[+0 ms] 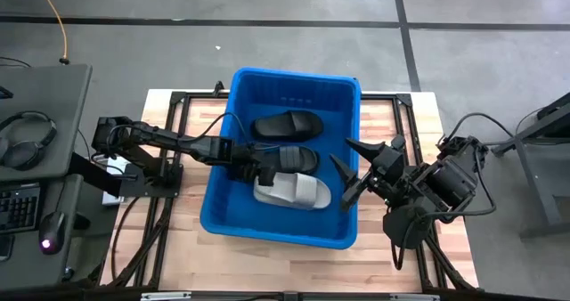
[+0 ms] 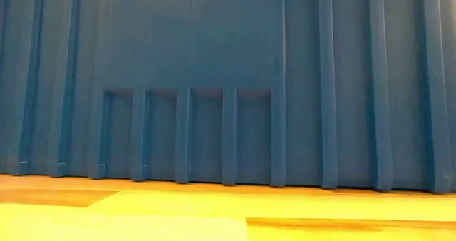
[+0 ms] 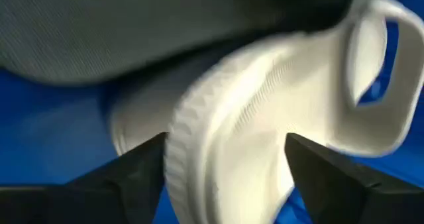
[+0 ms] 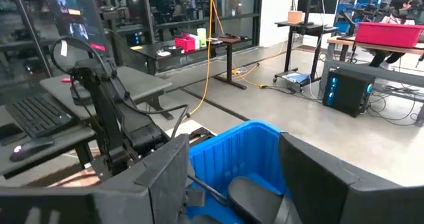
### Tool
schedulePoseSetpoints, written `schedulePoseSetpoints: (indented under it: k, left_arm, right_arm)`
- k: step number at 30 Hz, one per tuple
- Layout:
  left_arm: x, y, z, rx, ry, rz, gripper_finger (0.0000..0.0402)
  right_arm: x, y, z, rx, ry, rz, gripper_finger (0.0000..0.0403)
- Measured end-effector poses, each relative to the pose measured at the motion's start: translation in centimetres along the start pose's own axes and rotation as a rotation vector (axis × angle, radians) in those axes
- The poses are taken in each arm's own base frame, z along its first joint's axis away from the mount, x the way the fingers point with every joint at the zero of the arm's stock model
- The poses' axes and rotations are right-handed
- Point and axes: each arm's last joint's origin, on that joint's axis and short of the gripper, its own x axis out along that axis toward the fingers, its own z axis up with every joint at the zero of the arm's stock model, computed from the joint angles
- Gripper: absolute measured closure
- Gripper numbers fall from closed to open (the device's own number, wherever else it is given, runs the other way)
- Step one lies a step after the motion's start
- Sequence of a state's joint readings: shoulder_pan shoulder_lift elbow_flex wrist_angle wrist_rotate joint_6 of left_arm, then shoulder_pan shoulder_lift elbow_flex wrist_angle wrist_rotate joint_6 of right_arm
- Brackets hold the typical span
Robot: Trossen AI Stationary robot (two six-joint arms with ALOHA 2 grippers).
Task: Pick and place slides into bin
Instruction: Put the gray slide into the blue container, then return to Home Position
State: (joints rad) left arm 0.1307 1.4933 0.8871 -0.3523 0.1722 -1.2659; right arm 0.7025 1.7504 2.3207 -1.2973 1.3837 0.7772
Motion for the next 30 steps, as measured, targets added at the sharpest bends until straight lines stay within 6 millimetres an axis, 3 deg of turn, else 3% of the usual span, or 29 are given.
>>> schedulePoseSetpoints:
  k: [10,30]
  left_arm:
    - [-0.8,0.5,-0.4,0.013,0.049,0.06,0.0035]
    - [-6.5,-3.3,0.7,0.31,-0.061,0.233,0.0034]
  right_arm:
    - [0.0,-0.1,-0.2,-0.031,0.008,-0.001,0.0182]
    - [0.0,-0.4,-0.8,-0.077,0.056,0.02,0.018]
